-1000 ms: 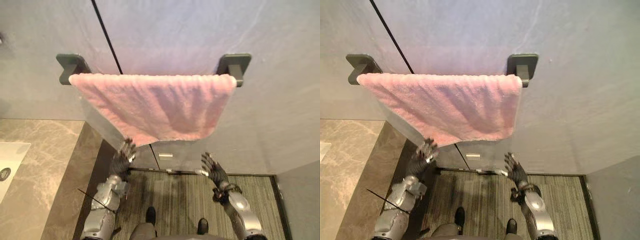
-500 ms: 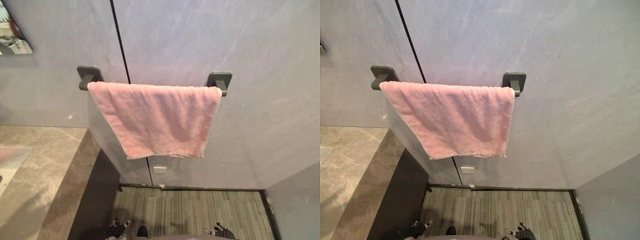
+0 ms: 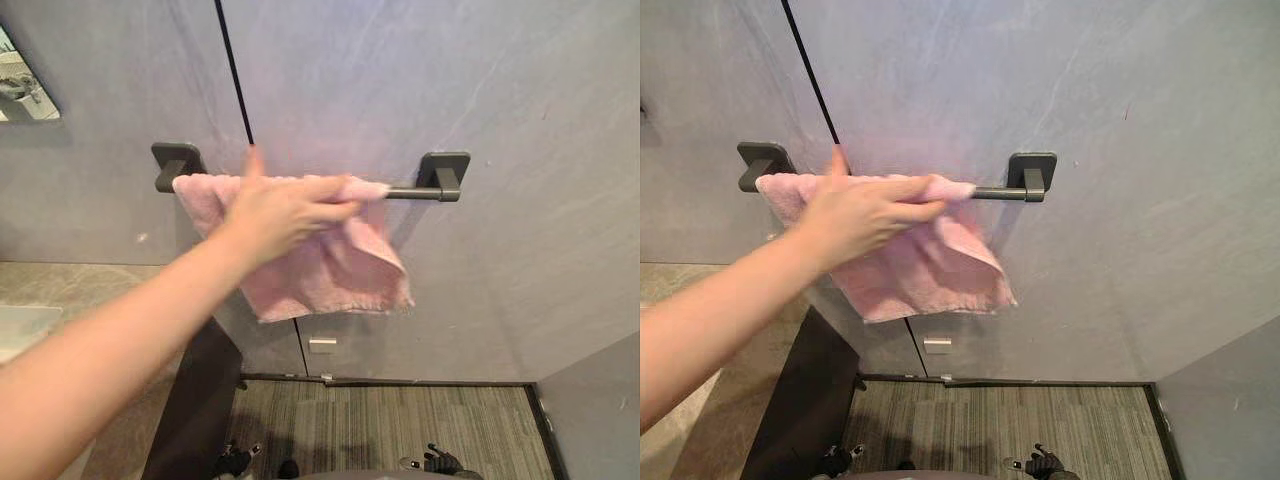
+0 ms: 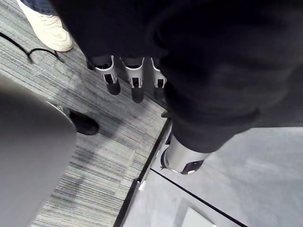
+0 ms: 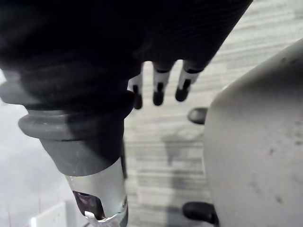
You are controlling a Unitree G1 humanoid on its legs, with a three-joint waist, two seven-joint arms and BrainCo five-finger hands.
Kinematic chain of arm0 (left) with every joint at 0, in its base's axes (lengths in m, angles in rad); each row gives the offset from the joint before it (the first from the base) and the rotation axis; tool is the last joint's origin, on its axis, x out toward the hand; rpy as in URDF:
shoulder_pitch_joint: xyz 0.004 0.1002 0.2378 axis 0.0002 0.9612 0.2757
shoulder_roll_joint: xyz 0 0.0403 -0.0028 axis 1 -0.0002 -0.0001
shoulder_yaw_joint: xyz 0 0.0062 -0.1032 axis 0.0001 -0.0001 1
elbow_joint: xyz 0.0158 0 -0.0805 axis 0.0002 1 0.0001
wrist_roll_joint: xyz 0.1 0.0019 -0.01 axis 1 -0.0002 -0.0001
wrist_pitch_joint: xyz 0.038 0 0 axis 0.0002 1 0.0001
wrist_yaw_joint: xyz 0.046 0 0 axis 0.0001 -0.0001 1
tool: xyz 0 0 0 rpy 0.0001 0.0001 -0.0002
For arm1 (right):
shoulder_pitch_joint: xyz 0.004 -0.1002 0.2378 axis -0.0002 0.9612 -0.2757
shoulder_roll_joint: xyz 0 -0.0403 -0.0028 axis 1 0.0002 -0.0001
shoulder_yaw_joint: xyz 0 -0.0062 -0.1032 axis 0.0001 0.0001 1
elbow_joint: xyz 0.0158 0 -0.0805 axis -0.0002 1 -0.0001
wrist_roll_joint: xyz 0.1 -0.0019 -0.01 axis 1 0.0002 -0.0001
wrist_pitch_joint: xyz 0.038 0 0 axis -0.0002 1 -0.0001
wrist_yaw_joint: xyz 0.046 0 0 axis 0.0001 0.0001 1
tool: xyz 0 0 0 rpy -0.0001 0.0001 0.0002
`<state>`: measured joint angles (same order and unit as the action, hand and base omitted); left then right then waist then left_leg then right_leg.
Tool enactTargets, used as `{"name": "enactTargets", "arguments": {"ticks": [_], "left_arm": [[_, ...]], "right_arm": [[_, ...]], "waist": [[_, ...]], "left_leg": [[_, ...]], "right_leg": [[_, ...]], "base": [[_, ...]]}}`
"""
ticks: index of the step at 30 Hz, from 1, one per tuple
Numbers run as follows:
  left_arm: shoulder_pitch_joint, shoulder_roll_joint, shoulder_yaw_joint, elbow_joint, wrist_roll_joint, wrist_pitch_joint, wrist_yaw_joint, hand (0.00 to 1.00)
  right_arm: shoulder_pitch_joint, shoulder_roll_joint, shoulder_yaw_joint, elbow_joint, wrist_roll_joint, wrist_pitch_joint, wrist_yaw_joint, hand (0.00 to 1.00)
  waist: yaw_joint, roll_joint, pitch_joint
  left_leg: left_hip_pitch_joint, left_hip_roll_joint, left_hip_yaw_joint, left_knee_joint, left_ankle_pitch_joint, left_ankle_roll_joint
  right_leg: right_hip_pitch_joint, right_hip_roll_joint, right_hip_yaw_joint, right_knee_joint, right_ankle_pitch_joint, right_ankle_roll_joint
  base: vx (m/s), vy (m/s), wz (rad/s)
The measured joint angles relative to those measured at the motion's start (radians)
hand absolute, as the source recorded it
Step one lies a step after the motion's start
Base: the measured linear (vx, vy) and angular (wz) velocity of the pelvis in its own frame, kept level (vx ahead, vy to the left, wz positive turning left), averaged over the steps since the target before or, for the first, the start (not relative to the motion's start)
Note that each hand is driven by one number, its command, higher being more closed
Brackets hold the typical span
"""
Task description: Organize washtable
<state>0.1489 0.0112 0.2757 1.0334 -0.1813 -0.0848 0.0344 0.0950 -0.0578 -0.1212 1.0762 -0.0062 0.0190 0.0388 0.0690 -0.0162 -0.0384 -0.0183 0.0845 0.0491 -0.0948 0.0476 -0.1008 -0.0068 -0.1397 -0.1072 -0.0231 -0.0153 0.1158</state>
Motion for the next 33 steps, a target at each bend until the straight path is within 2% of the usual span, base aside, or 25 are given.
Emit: {"name": "enactTargets", "arguments": {"ticks": [9,13,15,17,18,22,24,28,33], "left_arm": [[-0.001,0.002,-0.012,-0.001,-0.002,-0.008,0.012,0.0],[-0.006,0.009,-0.074,-0.043,-0.003,-0.012,0.04,0.0],[0.01,0.0,-0.108,-0.15,0.001,-0.014,0.064,0.0],[0.03,-0.008,-0.128,-0.326,-0.005,-0.024,0.096,0.0],[0.032,-0.01,-0.129,-0.367,-0.016,-0.035,0.108,0.0],[0.059,-0.037,-0.126,-0.736,-0.042,-0.095,0.199,0.0],[0.081,-0.06,-0.128,-0.904,-0.034,-0.108,0.24,0.0],[0.134,-0.081,-0.138,-1.227,0.091,-0.116,0.318,0.0],[0.248,-0.096,-0.135,-1.474,0.201,-0.116,0.364,0.0]], "right_arm": [[-0.006,0.001,0.002,0.0,0.008,-0.002,-0.016,0.0],[-0.016,0.006,0.009,-0.015,0.045,-0.011,-0.026,0.0],[-0.013,0.01,0.031,-0.083,0.052,-0.013,-0.049,0.0],[-0.005,0.013,0.065,-0.226,0.086,-0.02,-0.073,0.0],[0.001,0.014,0.072,-0.271,0.101,-0.03,-0.085,0.0],[0.056,0.026,0.108,-0.653,0.154,-0.094,-0.136,0.0],[0.087,0.039,0.133,-0.822,0.154,-0.119,-0.152,0.0],[0.156,0.058,0.263,-1.144,0.154,-0.148,-0.147,0.0],[0.215,0.059,0.426,-1.366,0.176,-0.171,-0.118,0.0]], "waist": [[-0.002,-0.003,0.005],[-0.003,-0.007,0.017],[-0.003,-0.009,0.031],[-0.003,-0.013,0.035],[-0.003,-0.013,0.035],[-0.001,-0.013,0.035],[-0.001,-0.014,0.036],[0.001,-0.022,0.051],[0.001,-0.027,0.057]], "left_leg": [[-0.002,0.0,-0.006,-0.006,0.0,0.0],[-0.003,0.0,-0.007,-0.004,-0.001,0.0],[-0.007,0.0,-0.009,-0.001,-0.001,0.0],[-0.013,-0.001,-0.009,-0.001,-0.001,0.001],[-0.013,-0.001,-0.009,-0.001,-0.001,0.001],[-0.019,0.001,-0.003,0.001,-0.001,0.001],[-0.017,0.002,0.007,0.001,-0.001,0.0],[-0.008,0.016,0.009,0.013,-0.014,0.002],[-0.022,0.018,0.009,0.08,-0.06,0.004]], "right_leg": [[0.001,0.0,-0.003,0.001,-0.008,0.004],[0.001,0.0,-0.005,0.001,-0.011,0.004],[0.001,0.0,-0.005,0.001,-0.011,0.004],[-0.002,-0.001,-0.005,0.001,-0.011,0.004],[-0.002,-0.001,-0.005,0.001,-0.011,0.004],[-0.009,-0.002,-0.005,0.004,-0.011,0.004],[-0.009,-0.002,-0.007,0.006,-0.011,0.004],[0.006,-0.005,-0.025,0.017,-0.014,0.006],[0.003,-0.011,-0.029,0.063,-0.05,0.004]], "base": [[-0.01,-0.002,0.01],[0.0,0.0,0.0],[0.0,0.0,0.0],[0.0,0.0,0.0],[0.0,0.0,0.0],[0.0,-0.001,-0.02],[0.0,0.0,0.0],[0.0,-0.001,0.04],[0.0,-0.004,0.02]]}}
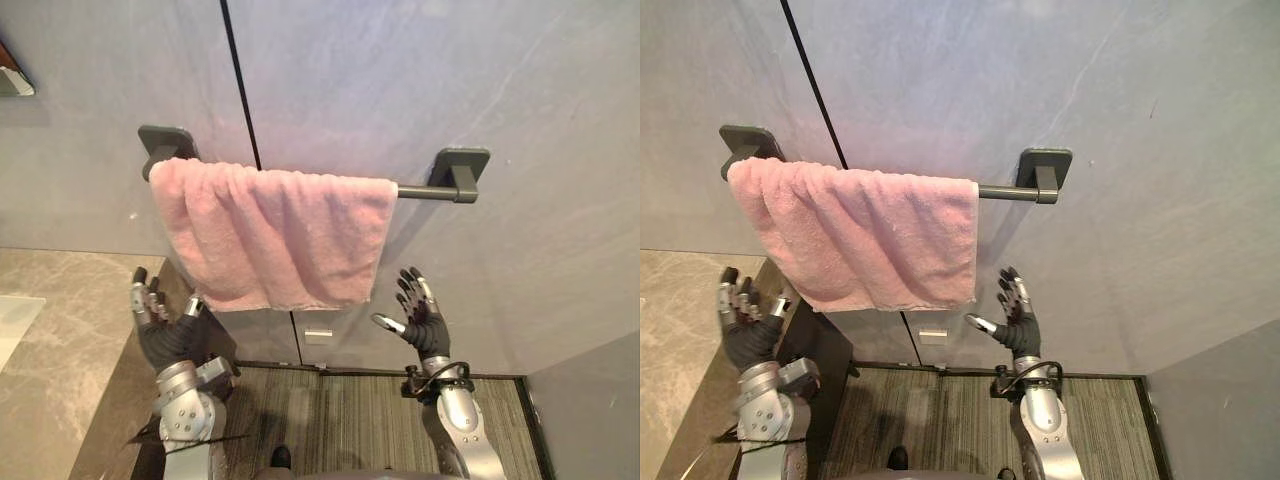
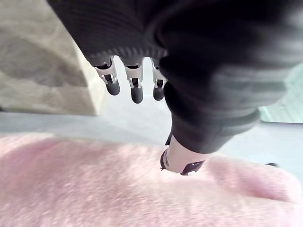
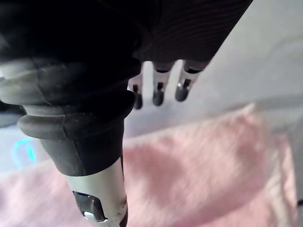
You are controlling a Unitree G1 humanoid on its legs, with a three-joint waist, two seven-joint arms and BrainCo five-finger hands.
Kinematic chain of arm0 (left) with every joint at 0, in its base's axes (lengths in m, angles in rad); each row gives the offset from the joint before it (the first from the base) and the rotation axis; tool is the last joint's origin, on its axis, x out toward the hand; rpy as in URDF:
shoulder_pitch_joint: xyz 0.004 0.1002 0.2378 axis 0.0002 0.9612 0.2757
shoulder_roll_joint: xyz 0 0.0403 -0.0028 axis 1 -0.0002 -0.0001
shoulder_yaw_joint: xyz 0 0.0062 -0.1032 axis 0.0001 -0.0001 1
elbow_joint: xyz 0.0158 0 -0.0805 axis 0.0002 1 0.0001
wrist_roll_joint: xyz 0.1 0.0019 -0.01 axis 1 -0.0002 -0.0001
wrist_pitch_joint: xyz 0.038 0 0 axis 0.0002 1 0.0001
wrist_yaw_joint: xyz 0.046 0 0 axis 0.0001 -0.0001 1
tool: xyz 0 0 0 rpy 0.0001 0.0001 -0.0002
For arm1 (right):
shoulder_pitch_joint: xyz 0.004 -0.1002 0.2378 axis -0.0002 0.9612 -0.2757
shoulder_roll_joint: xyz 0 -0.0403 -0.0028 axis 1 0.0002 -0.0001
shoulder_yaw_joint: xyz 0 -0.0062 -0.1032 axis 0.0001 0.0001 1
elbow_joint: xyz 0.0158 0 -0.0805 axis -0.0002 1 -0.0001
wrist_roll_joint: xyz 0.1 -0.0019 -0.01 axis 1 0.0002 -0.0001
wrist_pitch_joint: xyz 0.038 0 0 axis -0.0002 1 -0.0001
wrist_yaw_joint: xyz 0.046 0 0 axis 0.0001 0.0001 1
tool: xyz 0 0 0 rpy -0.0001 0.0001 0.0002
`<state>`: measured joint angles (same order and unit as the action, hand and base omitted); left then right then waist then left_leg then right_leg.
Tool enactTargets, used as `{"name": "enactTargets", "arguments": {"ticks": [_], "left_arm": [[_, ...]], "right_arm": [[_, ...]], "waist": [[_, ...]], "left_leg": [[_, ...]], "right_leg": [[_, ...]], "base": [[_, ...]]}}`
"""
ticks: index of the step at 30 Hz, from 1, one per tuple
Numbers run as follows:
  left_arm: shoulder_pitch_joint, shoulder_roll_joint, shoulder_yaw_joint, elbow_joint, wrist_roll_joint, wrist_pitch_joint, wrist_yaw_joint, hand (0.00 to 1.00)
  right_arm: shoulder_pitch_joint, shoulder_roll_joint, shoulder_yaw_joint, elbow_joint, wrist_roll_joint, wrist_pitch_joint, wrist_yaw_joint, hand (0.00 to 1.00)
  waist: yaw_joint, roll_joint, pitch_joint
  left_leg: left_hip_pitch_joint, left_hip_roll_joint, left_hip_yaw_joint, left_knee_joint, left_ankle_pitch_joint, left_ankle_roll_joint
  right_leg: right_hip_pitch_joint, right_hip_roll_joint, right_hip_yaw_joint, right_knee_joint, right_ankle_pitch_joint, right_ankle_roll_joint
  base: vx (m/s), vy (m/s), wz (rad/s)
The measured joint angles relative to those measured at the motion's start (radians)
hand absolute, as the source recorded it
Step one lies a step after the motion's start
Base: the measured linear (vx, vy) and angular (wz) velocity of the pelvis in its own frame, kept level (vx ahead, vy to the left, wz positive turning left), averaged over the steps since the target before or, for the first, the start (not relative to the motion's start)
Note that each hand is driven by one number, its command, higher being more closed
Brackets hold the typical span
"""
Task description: Organize washtable
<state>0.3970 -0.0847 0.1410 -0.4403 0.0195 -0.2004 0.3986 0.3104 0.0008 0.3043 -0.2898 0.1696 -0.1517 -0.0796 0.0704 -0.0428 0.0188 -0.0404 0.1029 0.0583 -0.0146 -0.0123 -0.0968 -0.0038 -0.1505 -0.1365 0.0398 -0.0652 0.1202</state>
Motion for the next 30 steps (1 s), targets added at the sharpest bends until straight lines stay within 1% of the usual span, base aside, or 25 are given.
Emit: {"name": "enactTargets", "arguments": {"ticks": [2,6,9,12,14,16,18,19,22,24,26,27,29,30], "left_arm": [[0.051,-0.009,0.003,-0.079,0.021,0.0,0.002,0.0],[0.108,-0.034,0.006,-0.142,0.022,0.002,-0.006,0.0],[0.127,-0.042,0.007,-0.188,0.034,0.018,-0.007,0.0],[0.129,-0.042,0.006,-0.201,0.047,0.021,-0.007,0.0],[0.121,-0.039,0.002,-0.201,0.061,0.029,-0.009,0.0],[0.109,-0.027,-0.019,-0.201,0.06,0.031,-0.025,0.0],[0.089,-0.014,-0.032,-0.201,0.042,0.04,-0.033,0.0],[0.066,-0.002,-0.045,-0.201,0.016,0.043,-0.056,0.0],[-0.006,0.025,-0.062,-0.2,-0.048,0.062,-0.104,0.0],[-0.038,0.046,-0.072,-0.2,-0.072,0.079,-0.12,0.0],[-0.077,0.081,-0.089,-0.2,-0.104,0.089,-0.154,0.0],[-0.089,0.096,-0.098,-0.2,-0.123,0.093,-0.169,1.0],[-0.108,0.115,-0.109,-0.195,-0.169,0.105,-0.199,1.0],[-0.117,0.132,-0.113,-0.192,-0.211,0.11,-0.216,1.0]], "right_arm": [[0.001,-0.008,0.038,-0.043,0.038,-0.002,0.021,0.0],[-0.002,-0.013,0.051,-0.049,0.078,-0.005,0.03,0.0],[-0.022,-0.016,0.059,-0.049,0.105,-0.005,0.036,0.0],[-0.049,-0.019,0.074,-0.049,0.111,-0.006,0.036,0.0],[-0.072,-0.019,0.087,-0.049,0.118,-0.008,0.036,0.0],[-0.09,-0.019,0.09,-0.049,0.115,-0.009,0.034,0.0],[-0.116,-0.019,0.09,-0.049,0.11,-0.01,0.026,0.0],[-0.132,-0.019,0.089,-0.049,0.097,-0.015,0.015,0.0],[-0.173,-0.019,0.09,-0.049,0.093,-0.015,0.006,0.0],[-0.202,-0.017,0.089,-0.049,0.093,-0.016,-0.006,0.0],[-0.231,-0.016,0.09,-0.049,0.093,-0.015,-0.007,0.0],[-0.24,-0.015,0.09,-0.049,0.093,-0.015,-0.008,0.0],[-0.247,-0.008,0.091,-0.049,0.093,-0.015,-0.008,0.0],[-0.255,-0.005,0.097,-0.049,0.094,-0.015,-0.008,0.0]], "waist": [[0.001,0.0,0.0],[0.003,-0.001,-0.001],[0.004,-0.003,-0.002],[0.007,-0.003,-0.002],[0.003,-0.003,-0.003],[0.005,-0.004,-0.003],[0.023,-0.005,-0.004],[0.026,-0.004,-0.004],[0.025,-0.002,-0.003],[0.023,-0.002,-0.003],[0.025,-0.001,-0.003],[0.025,0.0,-0.002],[0.025,0.001,-0.002],[0.025,0.001,-0.002]], "left_leg": [[-0.012,0.0,-0.006,0.013,-0.004,0.0],[-0.039,-0.002,-0.033,0.028,-0.007,-0.001],[-0.053,-0.009,-0.065,0.034,-0.007,-0.001],[-0.062,-0.014,-0.094,0.039,-0.006,-0.001],[-0.088,-0.029,-0.131,0.054,-0.005,-0.001],[-0.1,-0.035,-0.152,0.056,-0.004,0.0],[-0.119,-0.042,-0.163,0.06,-0.004,0.0],[-0.139,-0.044,-0.173,0.069,-0.002,-0.001],[-0.162,-0.05,-0.188,0.074,0.011,-0.006],[-0.178,-0.052,-0.183,0.086,0.012,-0.007],[-0.191,-0.051,-0.171,0.087,0.012,-0.007],[-0.197,-0.05,-0.165,0.087,0.012,-0.007],[-0.2,-0.049,-0.158,0.086,0.012,-0.007],[-0.202,-0.046,-0.143,0.084,0.012,-0.007]], "right_leg": [[-0.002,0.0,-0.007,0.003,-0.003,0.001],[-0.002,-0.003,-0.04,0.011,-0.007,0.002],[-0.001,-0.01,-0.075,0.03,-0.024,0.001],[0.002,-0.015,-0.109,0.049,-0.035,0.0],[-0.002,-0.027,-0.143,0.07,-0.056,0.002],[-0.004,-0.035,-0.167,0.087,-0.068,0.002],[-0.025,-0.044,-0.176,0.113,-0.083,0.002],[-0.037,-0.045,-0.188,0.12,-0.085,0.0],[-0.062,-0.05,-0.201,0.134,-0.087,-0.002],[-0.077,-0.056,-0.202,0.147,-0.092,-0.006],[-0.099,-0.057,-0.191,0.151,-0.092,-0.007],[-0.108,-0.056,-0.186,0.151,-0.092,-0.007],[-0.117,-0.056,-0.177,0.151,-0.092,-0.007],[-0.129,-0.056,-0.162,0.155,-0.092,-0.007]], "base": [[0.0,-0.013,0.08],[0.0,-0.007,0.22],[-0.01,-0.008,0.3],[0.01,-0.009,0.31],[0.01,-0.003,0.5],[0.01,-0.002,0.46],[0.0,0.003,0.26],[0.0,-0.001,0.3],[0.01,0.004,0.2],[-0.01,0.016,0.01],[-0.04,0.004,-0.15],[-0.05,-0.001,-0.15],[-0.04,-0.001,-0.16],[-0.03,0.0,-0.24]]}}
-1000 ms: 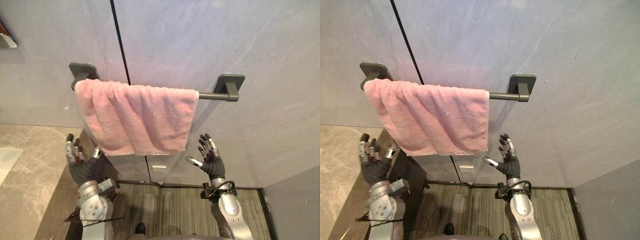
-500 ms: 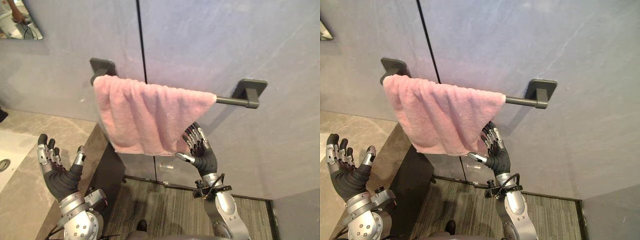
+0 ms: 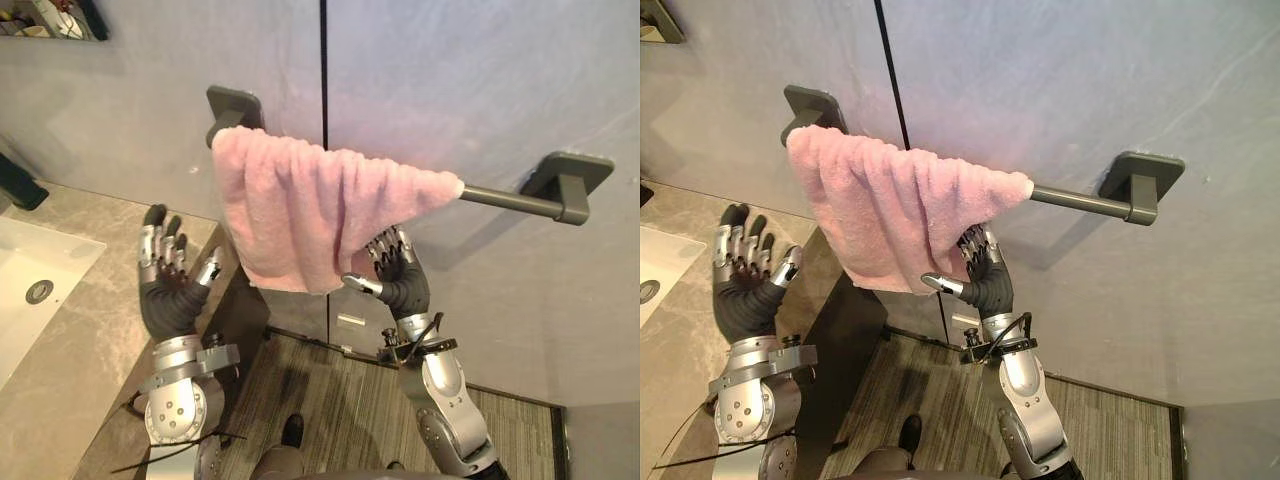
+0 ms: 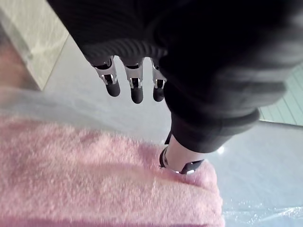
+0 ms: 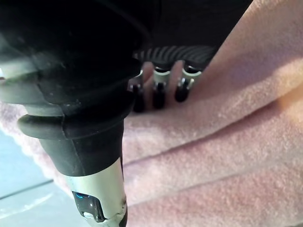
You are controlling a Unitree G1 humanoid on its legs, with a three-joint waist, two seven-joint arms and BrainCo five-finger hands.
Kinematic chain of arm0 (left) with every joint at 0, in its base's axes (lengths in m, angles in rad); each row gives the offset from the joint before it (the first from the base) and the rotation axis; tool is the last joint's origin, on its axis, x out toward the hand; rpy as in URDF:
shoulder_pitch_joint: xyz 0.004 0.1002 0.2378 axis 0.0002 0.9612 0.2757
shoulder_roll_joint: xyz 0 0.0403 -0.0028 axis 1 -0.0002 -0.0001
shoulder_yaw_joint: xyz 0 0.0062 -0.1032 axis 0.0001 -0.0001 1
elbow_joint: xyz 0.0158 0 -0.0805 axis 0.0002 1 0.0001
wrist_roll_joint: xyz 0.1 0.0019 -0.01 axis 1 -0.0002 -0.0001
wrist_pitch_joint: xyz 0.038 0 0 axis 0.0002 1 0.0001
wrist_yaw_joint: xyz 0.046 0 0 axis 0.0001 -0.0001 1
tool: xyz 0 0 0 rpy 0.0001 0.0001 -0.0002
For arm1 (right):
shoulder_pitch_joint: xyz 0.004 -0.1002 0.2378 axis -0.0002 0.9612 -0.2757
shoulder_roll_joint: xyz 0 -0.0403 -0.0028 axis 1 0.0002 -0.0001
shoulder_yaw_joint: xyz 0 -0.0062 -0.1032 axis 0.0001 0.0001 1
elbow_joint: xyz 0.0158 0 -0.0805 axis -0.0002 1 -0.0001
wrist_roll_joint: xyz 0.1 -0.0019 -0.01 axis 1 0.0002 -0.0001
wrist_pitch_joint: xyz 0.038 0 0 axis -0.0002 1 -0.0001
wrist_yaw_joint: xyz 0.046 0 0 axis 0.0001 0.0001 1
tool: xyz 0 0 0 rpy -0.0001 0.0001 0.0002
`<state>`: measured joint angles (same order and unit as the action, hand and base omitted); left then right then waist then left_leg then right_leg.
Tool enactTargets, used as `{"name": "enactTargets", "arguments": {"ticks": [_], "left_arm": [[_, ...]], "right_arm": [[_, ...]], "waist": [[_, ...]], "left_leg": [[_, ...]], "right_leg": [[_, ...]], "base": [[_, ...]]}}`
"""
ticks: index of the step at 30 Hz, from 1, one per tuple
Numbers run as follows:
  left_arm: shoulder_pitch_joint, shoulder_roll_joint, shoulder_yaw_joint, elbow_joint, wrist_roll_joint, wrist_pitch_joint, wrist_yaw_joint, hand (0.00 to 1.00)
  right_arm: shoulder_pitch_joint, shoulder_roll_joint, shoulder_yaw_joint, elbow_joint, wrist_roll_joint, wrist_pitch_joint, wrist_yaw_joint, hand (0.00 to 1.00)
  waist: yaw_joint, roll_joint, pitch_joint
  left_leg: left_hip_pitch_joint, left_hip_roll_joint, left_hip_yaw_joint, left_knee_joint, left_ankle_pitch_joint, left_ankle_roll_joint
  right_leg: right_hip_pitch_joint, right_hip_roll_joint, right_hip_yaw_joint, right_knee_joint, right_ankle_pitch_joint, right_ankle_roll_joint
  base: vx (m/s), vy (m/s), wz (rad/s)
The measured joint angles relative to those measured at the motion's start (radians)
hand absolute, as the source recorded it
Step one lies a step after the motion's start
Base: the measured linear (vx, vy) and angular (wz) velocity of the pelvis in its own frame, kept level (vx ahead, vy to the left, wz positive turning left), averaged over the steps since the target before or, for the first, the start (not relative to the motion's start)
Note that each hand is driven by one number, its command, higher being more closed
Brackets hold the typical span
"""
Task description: Organize washtable
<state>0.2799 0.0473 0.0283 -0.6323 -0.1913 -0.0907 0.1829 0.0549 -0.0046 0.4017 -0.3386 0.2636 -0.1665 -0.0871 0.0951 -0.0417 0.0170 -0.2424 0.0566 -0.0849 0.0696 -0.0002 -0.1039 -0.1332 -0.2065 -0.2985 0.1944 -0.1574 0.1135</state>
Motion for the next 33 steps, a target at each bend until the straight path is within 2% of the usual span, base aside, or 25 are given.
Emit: {"name": "enactTargets", "arguments": {"ticks": [1,4,6,11,15,18,25,33], "left_arm": [[-0.008,0.011,-0.003,0.007,-0.03,0.001,-0.011,1.0],[-0.05,0.056,-0.033,0.037,-0.14,0.008,-0.035,1.0],[-0.075,0.064,-0.04,0.054,-0.172,0.016,-0.046,1.0],[-0.145,0.075,-0.047,0.103,-0.167,0.017,-0.041,1.0],[-0.233,0.07,-0.038,0.159,-0.03,0.017,0.017,1.0],[-0.278,0.034,0.0,0.173,0.096,0.018,0.059,1.0],[-0.281,-0.004,0.089,0.173,0.171,0.018,0.112,1.0],[-0.282,-0.006,0.18,0.173,0.225,0.018,0.154,1.0]], "right_arm": [[-0.005,0.0,0.001,0.0,0.0,0.0,0.0,1.0],[-0.023,0.0,0.001,0.0,0.002,0.001,-0.001,1.0],[-0.031,0.0,-0.001,0.0,0.003,0.001,0.0,1.0],[-0.031,0.0,0.0,-0.001,0.004,0.001,0.002,1.0],[-0.035,0.0,-0.001,-0.001,0.003,0.0,0.003,1.0],[-0.056,0.0,-0.015,-0.001,0.001,-0.003,0.0,1.0],[-0.053,0.0,-0.093,-0.002,-0.013,-0.003,-0.005,1.0],[-0.005,-0.001,-0.203,-0.05,-0.039,-0.01,-0.018,1.0]], "waist": [[0.001,0.0,0.0],[0.002,0.001,0.001],[0.002,0.001,0.001],[0.002,0.001,0.001],[0.002,0.001,0.001],[-0.001,0.002,0.001],[-0.002,0.003,0.001],[-0.008,0.004,0.001]], "left_leg": [[-0.003,0.001,0.007,0.0,0.0,0.0],[-0.012,0.005,0.019,-0.001,0.0,0.0],[-0.02,0.007,0.033,0.0,0.0,0.0],[-0.026,0.015,0.062,-0.001,0.0,0.0],[-0.031,0.024,0.07,-0.004,0.0,0.0],[-0.039,0.031,0.088,-0.003,0.0,0.0],[-0.038,0.035,0.096,-0.004,0.0,0.0],[-0.032,0.041,0.118,-0.028,0.008,-0.003]], "right_leg": [[-0.008,0.0,0.005,0.001,0.0,0.0],[-0.03,0.001,0.021,0.011,0.001,-0.001],[-0.046,0.002,0.034,0.013,0.001,-0.002],[-0.065,0.008,0.058,0.012,0.004,-0.005],[-0.076,0.017,0.065,0.01,0.008,-0.011],[-0.095,0.023,0.084,0.009,0.015,-0.015],[-0.1,0.027,0.092,0.009,0.015,-0.015],[-0.118,0.032,0.113,0.005,0.022,-0.015]], "base": [[-0.03,-0.002,-0.22],[-0.02,-0.009,-0.12],[-0.01,-0.01,-0.17],[-0.01,-0.016,-0.13],[-0.02,-0.026,-0.1],[-0.03,-0.019,-0.17],[-0.01,-0.004,-0.02],[-0.02,-0.005,-0.09]]}}
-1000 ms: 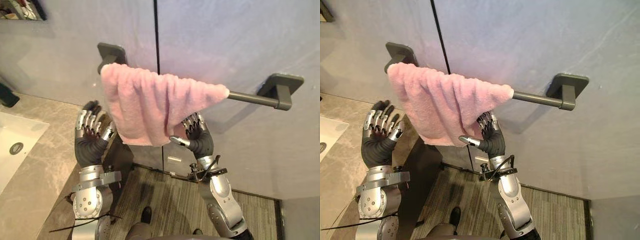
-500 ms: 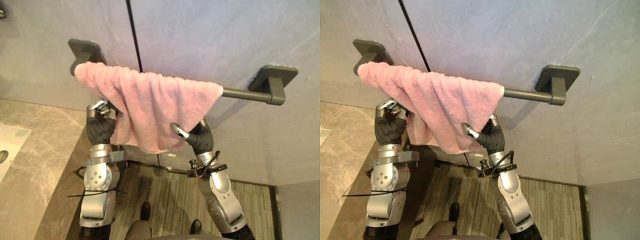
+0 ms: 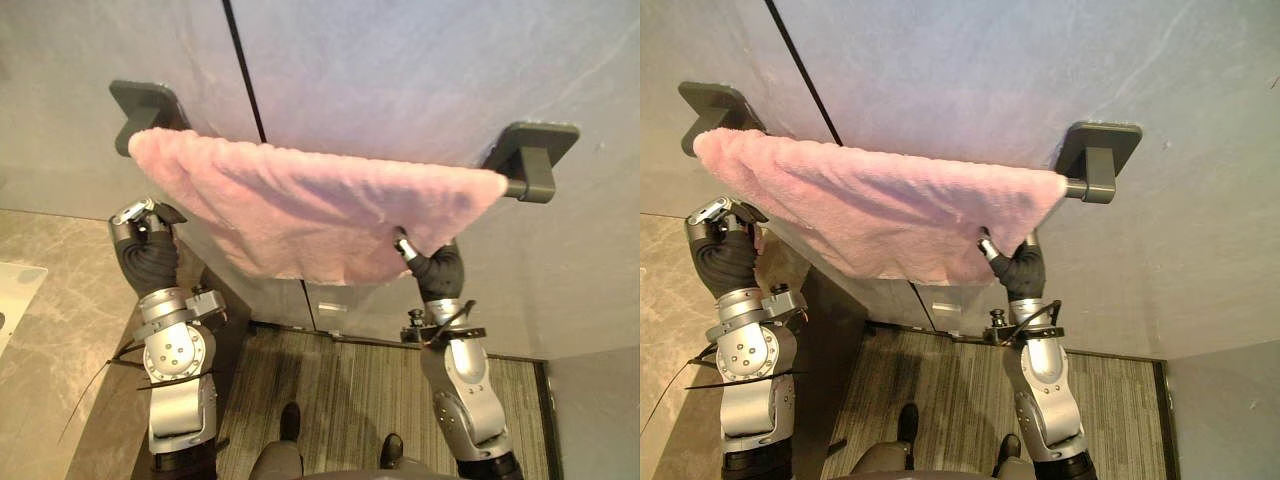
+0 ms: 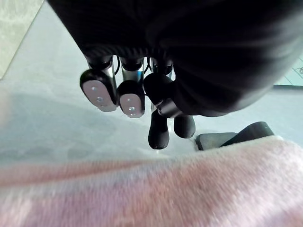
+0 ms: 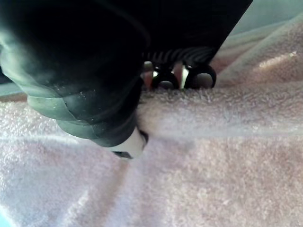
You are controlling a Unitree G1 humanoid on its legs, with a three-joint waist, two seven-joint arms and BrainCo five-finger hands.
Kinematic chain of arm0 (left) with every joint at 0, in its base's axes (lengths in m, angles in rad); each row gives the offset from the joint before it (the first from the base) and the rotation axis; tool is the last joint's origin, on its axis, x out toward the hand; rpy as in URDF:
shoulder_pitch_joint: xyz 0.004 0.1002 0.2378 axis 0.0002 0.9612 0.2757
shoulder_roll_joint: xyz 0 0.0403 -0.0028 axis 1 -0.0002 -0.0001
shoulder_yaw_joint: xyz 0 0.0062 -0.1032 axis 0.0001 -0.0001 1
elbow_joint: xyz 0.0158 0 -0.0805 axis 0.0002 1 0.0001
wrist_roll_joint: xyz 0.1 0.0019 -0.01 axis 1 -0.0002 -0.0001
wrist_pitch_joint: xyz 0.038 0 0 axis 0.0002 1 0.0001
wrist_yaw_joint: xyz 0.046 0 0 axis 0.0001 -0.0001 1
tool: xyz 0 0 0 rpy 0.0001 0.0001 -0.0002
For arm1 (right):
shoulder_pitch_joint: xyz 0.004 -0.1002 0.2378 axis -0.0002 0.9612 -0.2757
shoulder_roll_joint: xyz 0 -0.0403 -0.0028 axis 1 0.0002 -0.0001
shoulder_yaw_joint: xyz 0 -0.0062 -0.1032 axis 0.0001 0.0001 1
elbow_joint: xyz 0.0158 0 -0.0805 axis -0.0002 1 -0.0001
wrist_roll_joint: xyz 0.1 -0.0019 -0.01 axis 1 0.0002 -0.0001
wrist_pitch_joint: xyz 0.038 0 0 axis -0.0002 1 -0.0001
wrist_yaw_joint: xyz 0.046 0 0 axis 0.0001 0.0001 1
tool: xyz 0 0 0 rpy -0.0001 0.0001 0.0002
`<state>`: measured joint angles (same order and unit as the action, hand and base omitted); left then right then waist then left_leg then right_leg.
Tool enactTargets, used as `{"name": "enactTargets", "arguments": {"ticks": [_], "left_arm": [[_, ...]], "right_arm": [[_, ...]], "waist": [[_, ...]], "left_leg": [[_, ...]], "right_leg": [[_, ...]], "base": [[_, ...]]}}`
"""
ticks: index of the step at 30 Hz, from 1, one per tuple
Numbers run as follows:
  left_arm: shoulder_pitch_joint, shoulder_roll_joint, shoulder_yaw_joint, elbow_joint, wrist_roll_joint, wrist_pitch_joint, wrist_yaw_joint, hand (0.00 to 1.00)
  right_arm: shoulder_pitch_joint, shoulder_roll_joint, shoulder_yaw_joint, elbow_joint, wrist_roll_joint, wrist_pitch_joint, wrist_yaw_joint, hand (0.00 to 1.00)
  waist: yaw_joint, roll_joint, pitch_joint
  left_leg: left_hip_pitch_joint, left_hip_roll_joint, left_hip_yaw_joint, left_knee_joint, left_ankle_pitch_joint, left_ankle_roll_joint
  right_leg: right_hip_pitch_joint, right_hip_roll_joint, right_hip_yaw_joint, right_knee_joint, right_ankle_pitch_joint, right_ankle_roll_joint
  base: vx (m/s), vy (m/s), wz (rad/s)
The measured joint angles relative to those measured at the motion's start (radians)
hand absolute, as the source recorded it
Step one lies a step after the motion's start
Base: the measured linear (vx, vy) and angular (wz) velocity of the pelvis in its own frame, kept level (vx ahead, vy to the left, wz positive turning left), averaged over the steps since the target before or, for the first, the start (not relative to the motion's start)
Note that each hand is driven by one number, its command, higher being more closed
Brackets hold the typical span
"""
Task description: Organize washtable
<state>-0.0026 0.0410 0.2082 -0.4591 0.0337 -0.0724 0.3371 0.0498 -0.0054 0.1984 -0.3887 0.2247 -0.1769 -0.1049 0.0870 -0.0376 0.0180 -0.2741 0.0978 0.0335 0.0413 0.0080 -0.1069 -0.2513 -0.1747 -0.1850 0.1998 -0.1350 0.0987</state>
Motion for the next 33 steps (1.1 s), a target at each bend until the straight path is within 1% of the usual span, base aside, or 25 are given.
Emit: {"name": "enactTargets", "arguments": {"ticks": [2,5,7,10,11,12,13,14,15,17,18,22,23,27,29,30,31,32,33], "left_arm": [[-0.009,-0.002,0.014,0.0,0.002,0.0,0.016,1.0],[-0.027,-0.005,0.033,0.0,0.01,0.0,0.016,1.0],[-0.027,-0.011,0.038,0.0,0.01,0.0,0.016,1.0],[-0.025,-0.031,0.037,0.0,0.004,0.0,0.011,1.0],[-0.024,-0.037,0.037,0.0,-0.002,-0.001,0.001,1.0],[-0.021,-0.038,0.037,0.0,-0.004,-0.001,-0.007,1.0],[-0.014,-0.038,0.035,0.0,-0.005,-0.001,-0.017,0.0],[-0.012,-0.038,0.034,0.0,-0.006,-0.001,-0.027,0.0],[-0.005,-0.038,0.031,0.0,-0.032,-0.002,-0.057,0.0],[0.004,-0.038,0.02,0.0,-0.048,-0.002,-0.077,0.0],[0.022,-0.037,0.007,0.0,-0.073,-0.003,-0.107,0.0],[0.063,-0.038,-0.021,0.0,-0.102,-0.003,-0.138,0.0],[0.069,-0.038,-0.023,0.0,-0.102,-0.003,-0.141,0.0],[0.127,-0.037,-0.041,-0.002,-0.101,-0.003,-0.172,0.0],[0.2,-0.037,-0.061,-0.001,-0.102,-0.003,-0.207,0.0],[0.221,-0.038,-0.069,-0.001,-0.102,-0.003,-0.218,0.0],[0.267,-0.037,-0.085,0.001,-0.102,-0.003,-0.237,0.0],[0.306,-0.037,-0.098,0.01,-0.104,-0.003,-0.271,0.0],[0.321,-0.037,-0.101,0.023,-0.105,-0.003,-0.289,0.0]], "right_arm": [[0.001,0.0,-0.039,0.0,-0.002,-0.003,-0.007,1.0],[0.001,0.0,-0.064,0.0,-0.002,-0.008,-0.009,1.0],[0.001,0.001,-0.064,0.0,-0.001,-0.011,-0.009,1.0],[0.002,0.001,-0.063,0.0,0.001,-0.011,-0.003,1.0],[0.005,0.001,-0.061,0.0,0.002,-0.011,0.002,0.0],[0.008,0.002,-0.06,0.0,0.003,-0.011,0.004,0.0],[0.015,0.006,-0.053,0.0,0.005,-0.011,0.016,0.0],[0.021,0.009,-0.05,0.0,0.008,-0.011,0.021,0.0],[0.032,0.009,-0.035,0.004,0.012,-0.011,0.036,0.0],[0.037,0.009,-0.026,0.008,0.02,-0.011,0.05,0.0],[0.043,0.009,-0.004,0.012,0.045,-0.008,0.071,0.0],[0.067,0.008,0.05,0.032,0.078,-0.007,0.111,0.0],[0.069,0.008,0.055,0.038,0.084,-0.005,0.112,0.0],[0.096,0.006,0.085,0.091,0.087,0.011,0.153,0.0],[0.124,-0.008,0.094,0.146,0.082,0.034,0.178,0.0],[0.134,-0.012,0.094,0.162,0.079,0.037,0.186,0.0],[0.156,-0.02,0.09,0.198,0.078,0.043,0.2,0.0],[0.18,-0.027,0.074,0.234,0.065,0.056,0.215,0.0],[0.192,-0.031,0.065,0.251,0.049,0.065,0.22,0.0]], "waist": [[0.0,0.0,0.0],[-0.005,0.0,0.0],[-0.014,0.0,0.0],[-0.017,0.0,0.0],[-0.017,0.0,0.0],[-0.017,0.0,0.0],[-0.016,0.001,0.001],[-0.016,0.001,0.001],[-0.017,0.005,0.003],[-0.017,0.009,0.006],[-0.017,0.013,0.009],[-0.016,0.017,0.011],[-0.016,0.018,0.011],[-0.015,0.018,0.011],[-0.014,0.018,0.011],[-0.013,0.019,0.012],[-0.013,0.023,0.011],[-0.013,0.028,0.009],[-0.013,0.031,0.01]], "left_leg": [[0.0,0.001,0.007,-0.002,0.0,0.0],[0.0,0.001,0.014,-0.004,0.0,0.0],[0.0,0.001,0.018,-0.004,0.0,0.0],[0.003,0.002,0.033,-0.005,0.0,0.0],[0.005,0.002,0.039,-0.005,0.0,0.0],[0.006,0.003,0.04,-0.005,0.0,0.0],[0.008,0.004,0.044,-0.005,0.0,0.0],[0.008,0.004,0.045,-0.005,0.0,0.0],[0.01,0.006,0.048,-0.005,0.0,0.0],[0.012,0.006,0.049,-0.005,0.0,0.0],[0.014,0.006,0.051,-0.005,0.0,0.0],[0.027,0.008,0.056,-0.004,0.0,0.0],[0.029,0.009,0.056,-0.004,-0.001,0.0],[0.046,0.02,0.059,0.0,-0.002,0.0],[0.066,0.031,0.066,0.012,-0.015,-0.001],[0.074,0.034,0.069,0.016,-0.019,-0.001],[0.083,0.038,0.072,0.03,-0.031,-0.002],[0.09,0.043,0.078,0.044,-0.042,-0.002],[0.096,0.043,0.08,0.047,-0.045,-0.002]], "right_leg": [[0.0,0.002,0.005,-0.01,0.006,0.001],[-0.002,0.002,0.011,-0.014,0.009,0.002],[-0.005,0.002,0.014,-0.014,0.009,0.003],[-0.009,0.002,0.025,-0.014,0.013,0.005],[-0.008,0.002,0.025,-0.015,0.015,0.005],[-0.008,0.002,0.026,-0.015,0.015,0.005],[-0.008,0.003,0.027,-0.015,0.016,0.005],[-0.008,0.003,0.027,-0.016,0.016,0.005],[-0.003,0.006,0.028,-0.025,0.024,0.006],[0.001,0.006,0.028,-0.031,0.028,0.005],[0.002,0.006,0.03,-0.031,0.028,0.006],[0.012,0.009,0.036,-0.031,0.029,0.005],[0.014,0.009,0.036,-0.031,0.029,0.005],[0.039,0.022,0.037,-0.049,0.037,0.001],[0.063,0.034,0.044,-0.056,0.038,0.001],[0.072,0.036,0.045,-0.059,0.038,0.001],[0.09,0.039,0.047,-0.064,0.038,0.001],[0.1,0.043,0.051,-0.066,0.038,0.001],[0.107,0.044,0.052,-0.068,0.038,0.001]], "base": [[-0.01,-0.003,-0.07],[0.0,0.0,-0.06],[0.0,-0.003,-0.05],[-0.01,-0.003,-0.11],[-0.01,-0.004,-0.1],[-0.02,-0.007,-0.07],[-0.01,-0.006,-0.04],[-0.03,-0.009,-0.06],[-0.03,-0.006,-0.04],[-0.01,-0.002,-0.02],[-0.03,0.002,-0.03],[-0.03,-0.006,-0.03],[-0.03,-0.012,-0.04],[-0.02,-0.016,-0.04],[-0.01,-0.03,-0.11],[0.0,-0.031,-0.12],[-0.01,-0.02,-0.14],[-0.01,-0.012,-0.12],[-0.01,-0.006,-0.08]]}}
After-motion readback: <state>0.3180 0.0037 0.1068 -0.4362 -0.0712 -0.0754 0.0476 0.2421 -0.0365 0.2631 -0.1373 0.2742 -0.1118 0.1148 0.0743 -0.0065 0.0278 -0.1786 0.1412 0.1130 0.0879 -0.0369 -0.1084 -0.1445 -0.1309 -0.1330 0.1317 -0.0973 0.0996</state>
